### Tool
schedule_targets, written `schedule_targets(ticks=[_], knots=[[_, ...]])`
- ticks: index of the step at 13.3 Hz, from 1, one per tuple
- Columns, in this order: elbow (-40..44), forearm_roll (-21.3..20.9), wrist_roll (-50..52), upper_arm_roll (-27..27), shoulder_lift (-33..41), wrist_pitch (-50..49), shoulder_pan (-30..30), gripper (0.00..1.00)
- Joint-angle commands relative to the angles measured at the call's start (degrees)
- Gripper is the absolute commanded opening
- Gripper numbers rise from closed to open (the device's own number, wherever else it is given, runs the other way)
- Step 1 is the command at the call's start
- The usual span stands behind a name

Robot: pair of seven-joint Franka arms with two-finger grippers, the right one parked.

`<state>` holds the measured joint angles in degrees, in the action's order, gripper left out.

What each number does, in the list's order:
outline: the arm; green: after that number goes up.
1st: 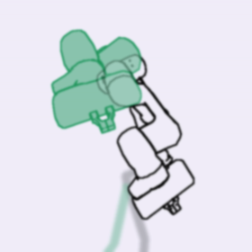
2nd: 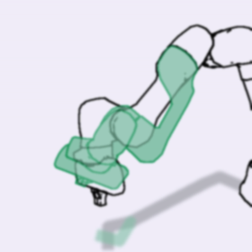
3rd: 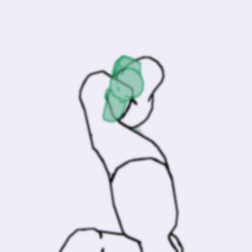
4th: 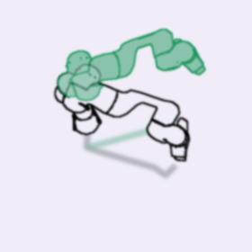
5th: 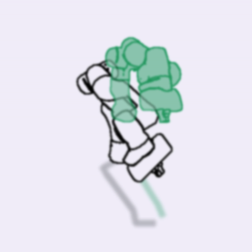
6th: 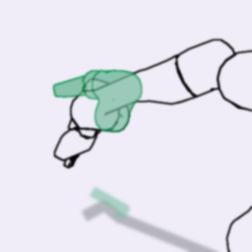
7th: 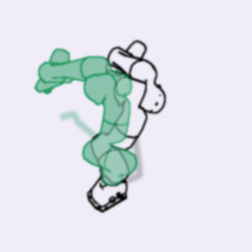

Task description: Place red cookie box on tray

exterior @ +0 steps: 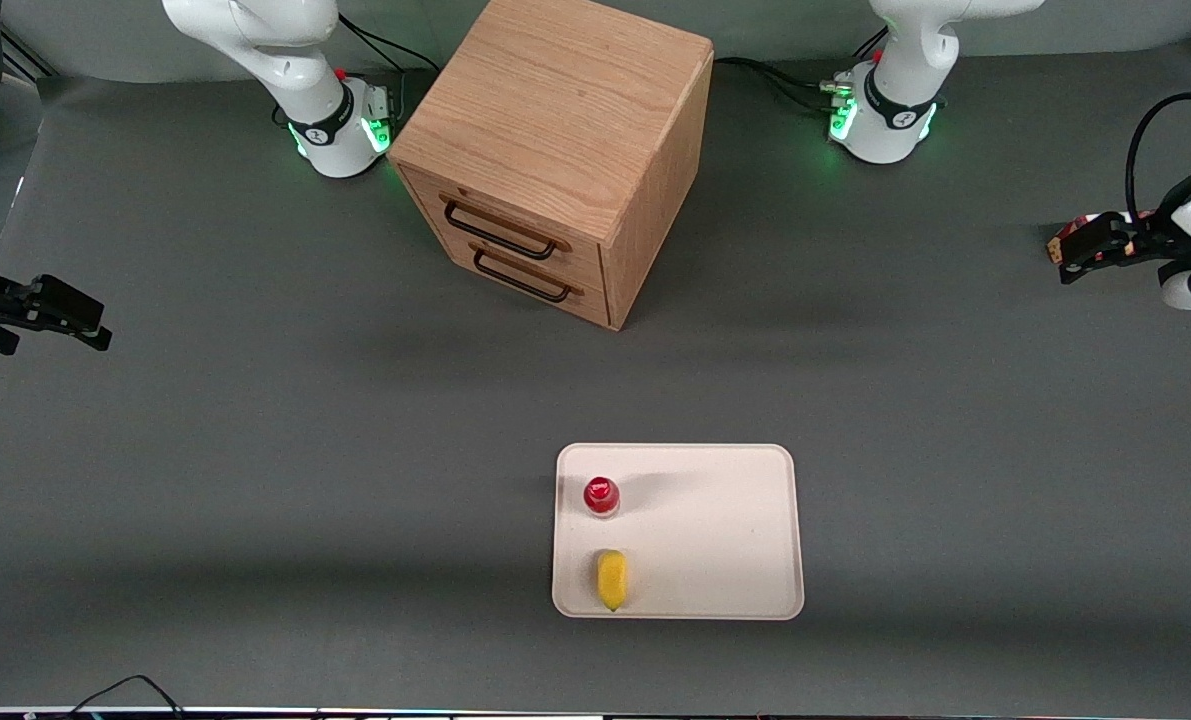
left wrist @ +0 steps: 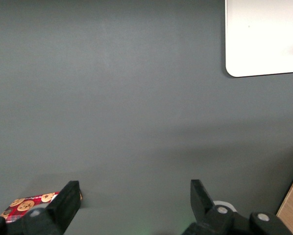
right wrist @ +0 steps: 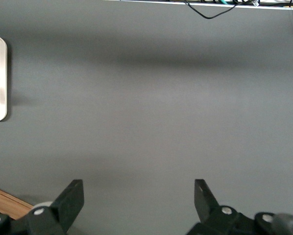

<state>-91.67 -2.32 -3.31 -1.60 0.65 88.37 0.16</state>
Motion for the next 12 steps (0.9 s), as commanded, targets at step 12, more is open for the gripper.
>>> schedule_targets(ticks=[12], knots=[[-5.8,-3.3,-50.3,1.2,-1.0,-0.4,16.1,1.00]])
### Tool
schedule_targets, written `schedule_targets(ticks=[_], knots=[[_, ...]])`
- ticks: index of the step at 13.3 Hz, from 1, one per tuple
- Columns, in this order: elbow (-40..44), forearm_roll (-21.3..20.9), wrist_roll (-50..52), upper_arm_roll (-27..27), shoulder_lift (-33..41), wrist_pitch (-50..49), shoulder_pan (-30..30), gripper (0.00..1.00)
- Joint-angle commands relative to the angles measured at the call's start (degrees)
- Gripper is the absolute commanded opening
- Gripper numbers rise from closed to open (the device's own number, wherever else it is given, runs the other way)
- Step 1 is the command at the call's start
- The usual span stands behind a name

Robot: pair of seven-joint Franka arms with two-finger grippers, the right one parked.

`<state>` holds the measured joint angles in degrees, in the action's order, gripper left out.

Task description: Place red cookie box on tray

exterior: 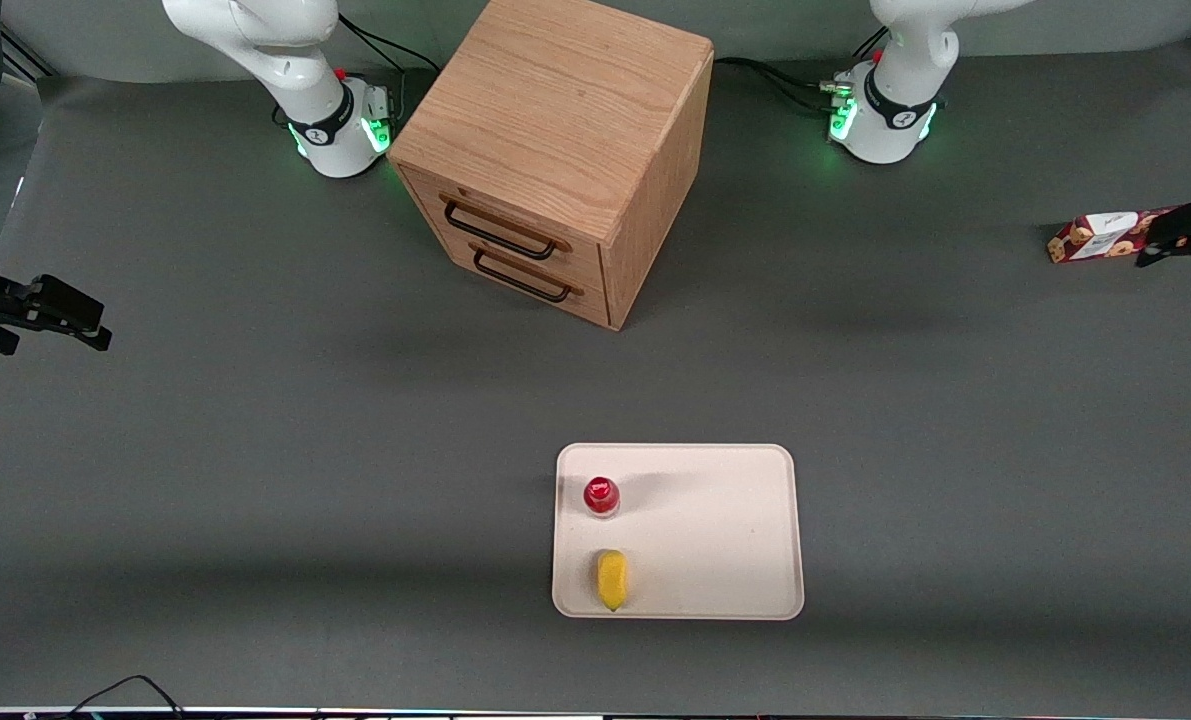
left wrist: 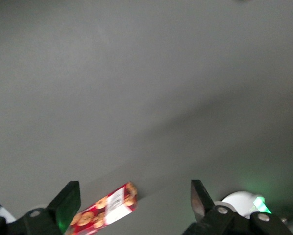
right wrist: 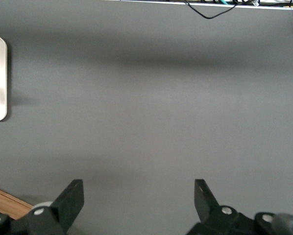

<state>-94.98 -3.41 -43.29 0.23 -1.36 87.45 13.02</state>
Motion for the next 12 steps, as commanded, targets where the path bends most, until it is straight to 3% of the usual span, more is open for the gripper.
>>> schedule_targets(ticks=[1,3,6,12], knots=[[-3.8,-2.8,-15.8,-0.6,1.4,0.9,5.5,1.00],[-9.4,-3.3,-24.3,0.4,3.6,3.2,9.5,1.00],[-23.6,-5.6,-34.7,5.7,10.0,14.1,10.0,1.00],[-40.1,-6.9,-59.0,23.7,13.7,33.7,10.3,1.00]])
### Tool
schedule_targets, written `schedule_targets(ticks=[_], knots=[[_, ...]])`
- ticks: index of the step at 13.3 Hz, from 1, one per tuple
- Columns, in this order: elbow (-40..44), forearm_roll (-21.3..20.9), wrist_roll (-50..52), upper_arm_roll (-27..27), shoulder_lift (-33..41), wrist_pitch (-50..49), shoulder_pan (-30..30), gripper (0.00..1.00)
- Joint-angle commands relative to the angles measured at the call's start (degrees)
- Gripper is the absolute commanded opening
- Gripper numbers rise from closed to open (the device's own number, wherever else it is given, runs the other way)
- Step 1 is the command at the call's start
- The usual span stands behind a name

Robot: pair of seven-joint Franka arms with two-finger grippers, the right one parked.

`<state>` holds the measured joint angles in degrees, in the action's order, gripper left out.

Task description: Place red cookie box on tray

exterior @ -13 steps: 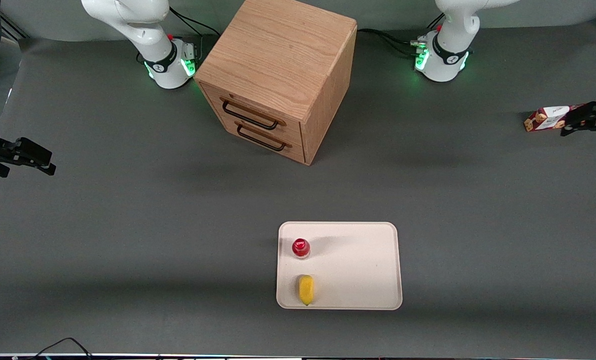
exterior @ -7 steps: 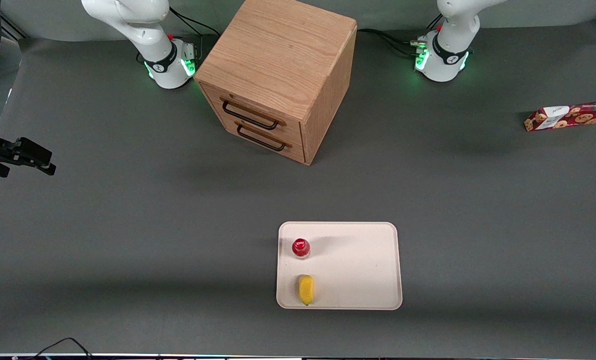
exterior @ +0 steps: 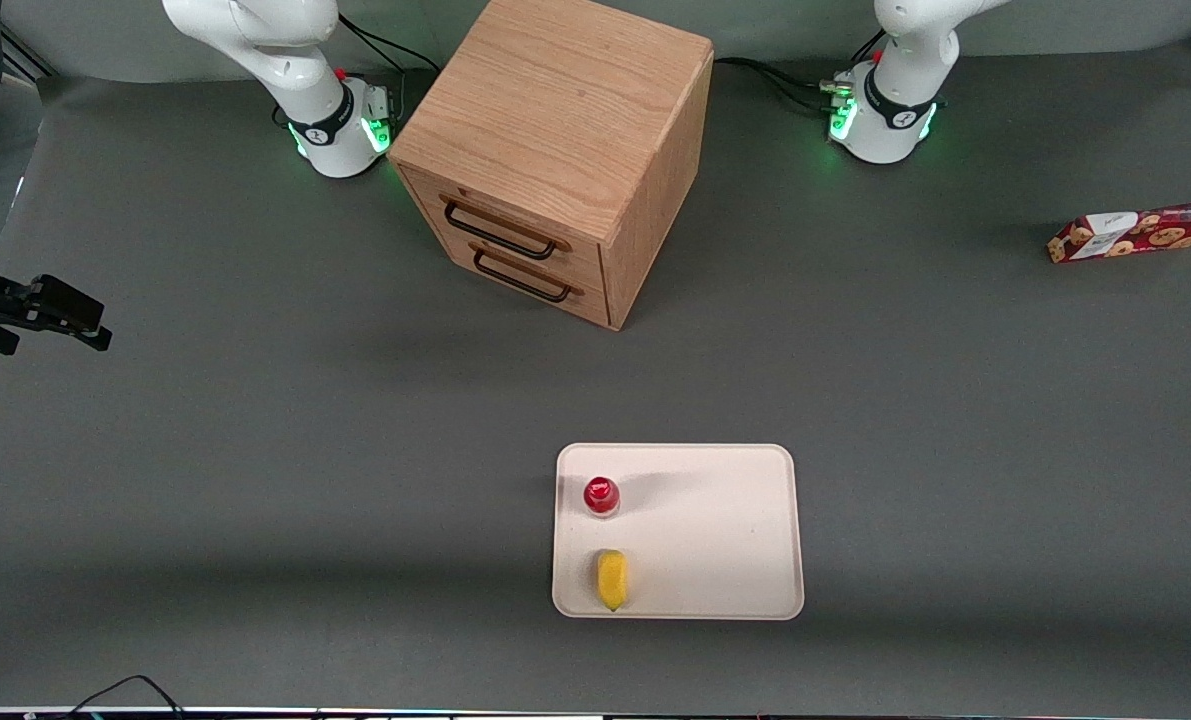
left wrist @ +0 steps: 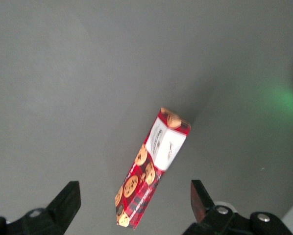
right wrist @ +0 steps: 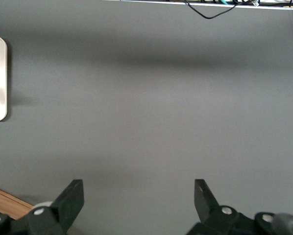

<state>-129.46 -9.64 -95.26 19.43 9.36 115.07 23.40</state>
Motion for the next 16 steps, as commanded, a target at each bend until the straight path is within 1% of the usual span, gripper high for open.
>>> schedule_targets(ticks=[1,3,5,6,8,14,16], knots=[[-7.9,-0.6,-10.3,7.3,2.9,9.8,0.1,1.00],[-12.4,-0.6,-13.7,10.6,2.8,16.2,0.5,1.00],[-16.2,-0.6,-15.2,11.9,2.2,23.1,0.5,1.00],[-17.7,-0.6,-16.3,12.0,1.1,26.8,0.6,1.00],[-18.5,-0.6,-19.7,14.3,-2.5,32.5,0.5,1.00],[-18.7,-0.6,-20.1,14.1,-11.6,40.2,0.0,1.00],[-18.8,-0.4,-20.1,14.1,-13.6,40.7,-0.2,1.00]])
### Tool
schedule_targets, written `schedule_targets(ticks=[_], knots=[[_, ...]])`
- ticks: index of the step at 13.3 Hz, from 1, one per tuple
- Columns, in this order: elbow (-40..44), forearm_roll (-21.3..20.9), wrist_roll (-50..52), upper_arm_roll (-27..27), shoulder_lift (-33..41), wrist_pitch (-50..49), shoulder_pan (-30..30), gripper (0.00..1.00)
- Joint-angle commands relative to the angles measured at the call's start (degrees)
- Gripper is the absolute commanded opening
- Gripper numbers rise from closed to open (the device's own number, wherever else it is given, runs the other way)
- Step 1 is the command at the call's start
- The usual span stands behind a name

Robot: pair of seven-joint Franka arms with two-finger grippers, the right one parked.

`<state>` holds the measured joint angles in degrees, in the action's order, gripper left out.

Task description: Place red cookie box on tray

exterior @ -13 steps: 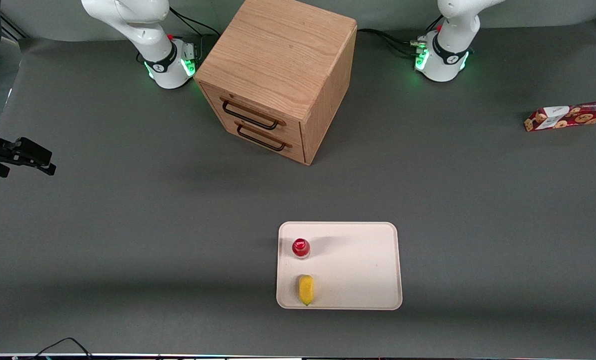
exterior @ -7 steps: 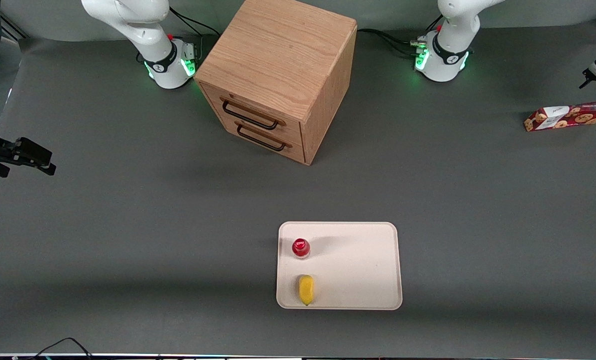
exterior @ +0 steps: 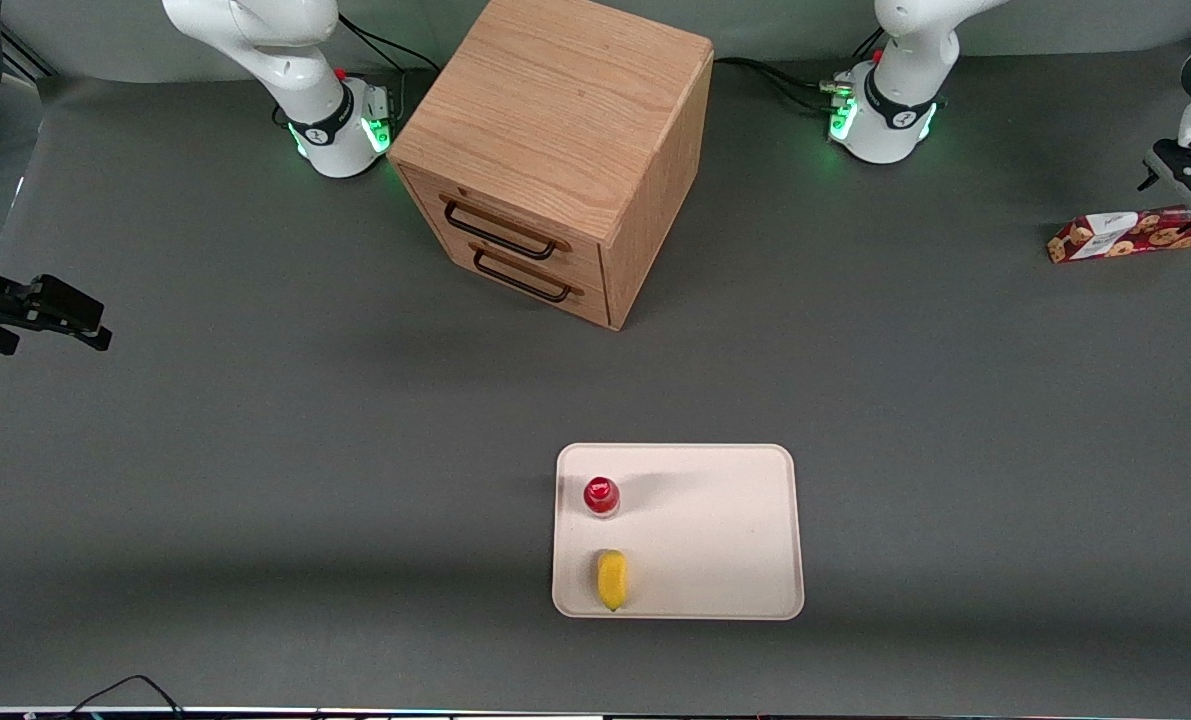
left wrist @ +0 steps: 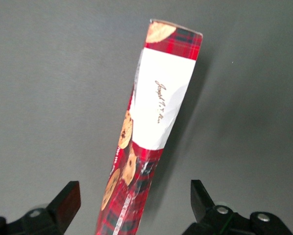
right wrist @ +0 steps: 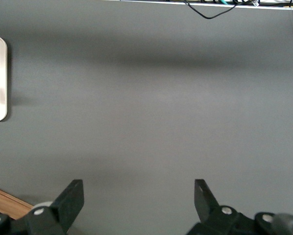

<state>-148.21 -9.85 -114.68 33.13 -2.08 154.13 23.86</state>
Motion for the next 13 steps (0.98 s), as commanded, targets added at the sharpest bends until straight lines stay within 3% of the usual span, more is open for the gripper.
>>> schedule_targets(ticks=[1,2,4,5,8,10,13], knots=[[-0.1,-0.1,-0.7,0.4,-2.7,1.9,-0.7,1.00],[-0.1,-0.1,-0.7,0.4,-2.8,1.9,-0.7,1.00],[-0.1,0.5,-0.6,0.2,-3.7,2.3,-0.7,0.89],[-0.1,0.7,-0.5,0.2,-4.1,3.1,-1.2,0.75],[-0.1,1.3,-0.4,0.0,-4.9,4.0,-1.6,0.22],[0.0,1.3,-0.1,-0.1,-5.3,5.1,-2.1,0.00],[0.4,1.4,1.0,-0.3,-5.0,4.7,-2.6,0.00]])
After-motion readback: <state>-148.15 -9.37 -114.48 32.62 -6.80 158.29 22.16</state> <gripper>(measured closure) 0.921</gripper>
